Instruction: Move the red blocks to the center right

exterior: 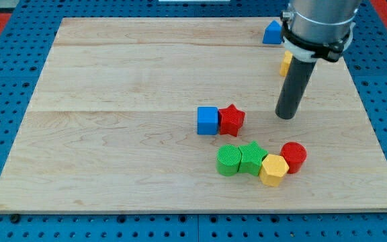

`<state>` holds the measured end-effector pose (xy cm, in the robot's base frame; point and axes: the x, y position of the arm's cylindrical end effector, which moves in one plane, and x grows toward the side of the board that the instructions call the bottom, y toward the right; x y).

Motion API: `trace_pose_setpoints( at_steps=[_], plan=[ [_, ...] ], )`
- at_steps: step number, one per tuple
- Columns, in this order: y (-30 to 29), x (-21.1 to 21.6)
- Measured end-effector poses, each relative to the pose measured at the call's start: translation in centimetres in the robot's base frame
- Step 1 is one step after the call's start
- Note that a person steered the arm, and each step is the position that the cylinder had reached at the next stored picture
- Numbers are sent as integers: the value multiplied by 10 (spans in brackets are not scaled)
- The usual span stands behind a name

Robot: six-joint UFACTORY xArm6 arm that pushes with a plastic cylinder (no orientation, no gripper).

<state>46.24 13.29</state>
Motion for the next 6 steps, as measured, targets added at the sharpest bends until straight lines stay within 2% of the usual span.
trace_pose_setpoints(
  at_steps=[1,2,3,4,5,6],
  plan=[
    [-68,10],
    [-63,10],
    [-88,48],
    [-144,44],
    [-135,14],
    [-114,5]
  ],
)
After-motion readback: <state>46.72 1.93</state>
